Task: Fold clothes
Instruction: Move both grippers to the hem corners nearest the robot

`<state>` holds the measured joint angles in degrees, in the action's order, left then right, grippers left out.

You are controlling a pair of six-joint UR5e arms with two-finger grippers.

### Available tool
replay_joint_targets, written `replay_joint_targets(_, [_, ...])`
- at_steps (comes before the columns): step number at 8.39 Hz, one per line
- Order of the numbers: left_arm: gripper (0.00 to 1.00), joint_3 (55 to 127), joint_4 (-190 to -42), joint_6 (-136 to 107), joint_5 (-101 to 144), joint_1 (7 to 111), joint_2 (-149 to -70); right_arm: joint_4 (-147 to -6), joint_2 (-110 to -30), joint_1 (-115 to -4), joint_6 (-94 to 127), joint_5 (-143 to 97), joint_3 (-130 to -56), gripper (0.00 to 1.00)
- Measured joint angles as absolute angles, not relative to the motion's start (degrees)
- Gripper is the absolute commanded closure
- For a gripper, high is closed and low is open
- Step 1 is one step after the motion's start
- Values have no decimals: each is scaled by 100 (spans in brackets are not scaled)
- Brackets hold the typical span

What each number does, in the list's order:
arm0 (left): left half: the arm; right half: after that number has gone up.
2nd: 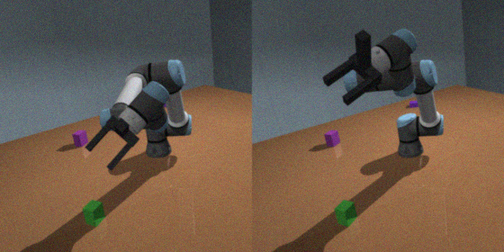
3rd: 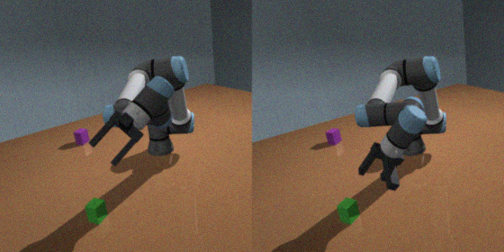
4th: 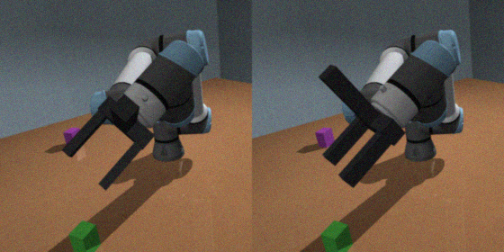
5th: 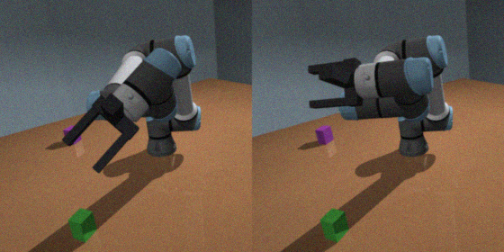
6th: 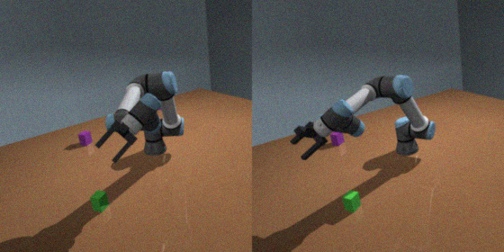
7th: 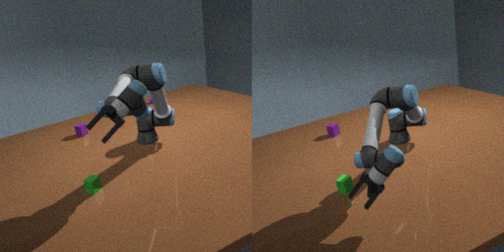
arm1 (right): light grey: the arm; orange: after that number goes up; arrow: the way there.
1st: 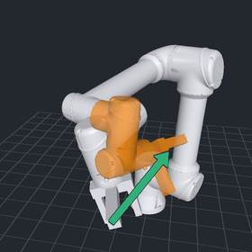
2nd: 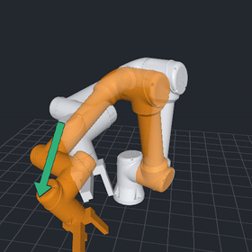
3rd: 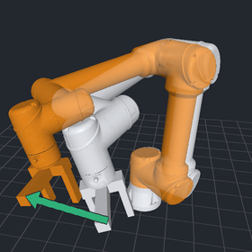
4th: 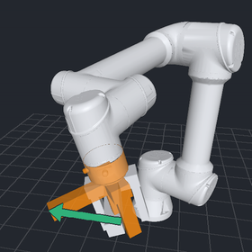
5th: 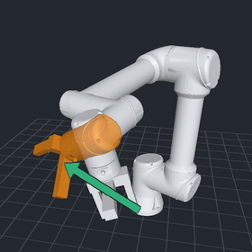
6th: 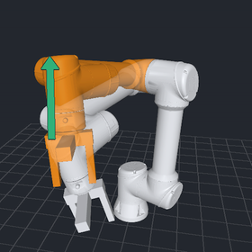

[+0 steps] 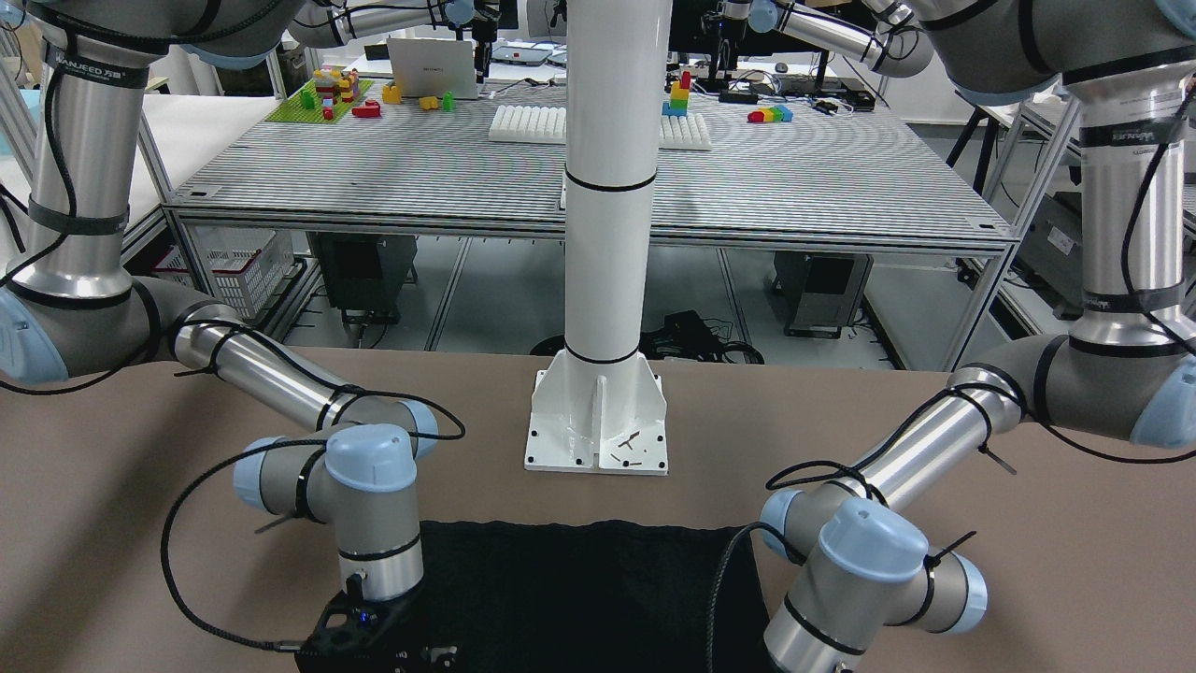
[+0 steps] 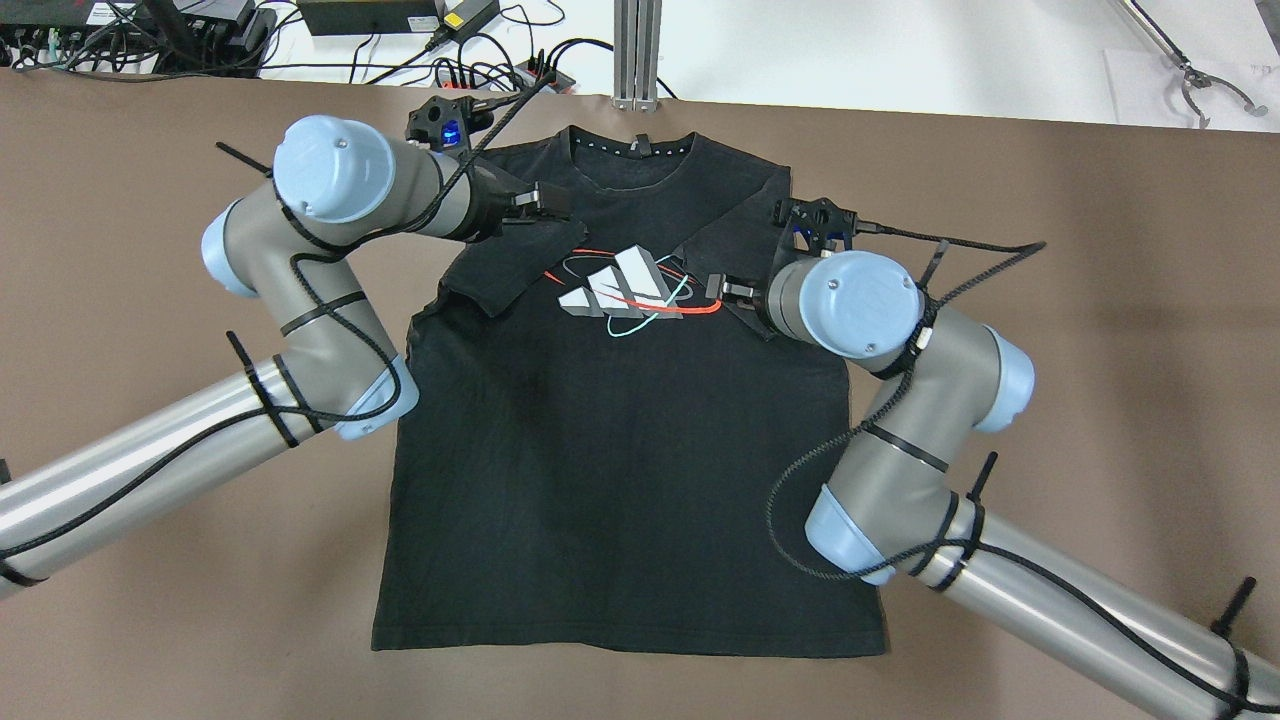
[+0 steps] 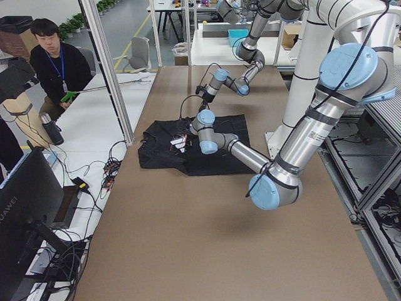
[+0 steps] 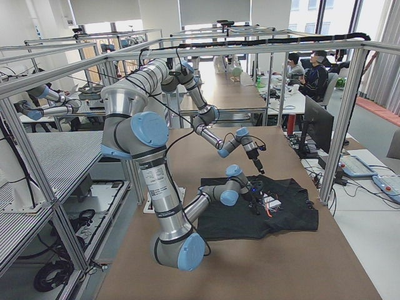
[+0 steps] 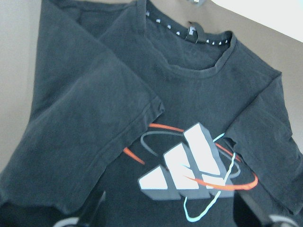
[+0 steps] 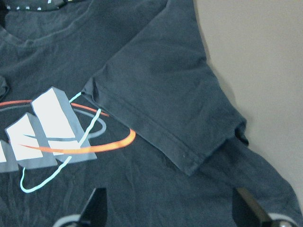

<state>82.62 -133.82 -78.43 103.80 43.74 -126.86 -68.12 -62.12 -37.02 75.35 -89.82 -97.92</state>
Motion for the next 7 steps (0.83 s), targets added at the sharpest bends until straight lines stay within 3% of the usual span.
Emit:
replay_joint_targets(2, [5,9756,-13401,-8728,9781,3720,-11400,-6777,-7230,-3234,8350,-8870,-10923,6])
replay_joint_targets(4, [5,10946,-13402,-9436,9145,2925,-10286,-6355,-8134,-2555,9299,-8318,-11591,8])
replay_joint_targets(7, [5,11471,-13403,-9812,8891,2056,-9315,-4949,-9451,-1347,10250,-7236,-11875,9])
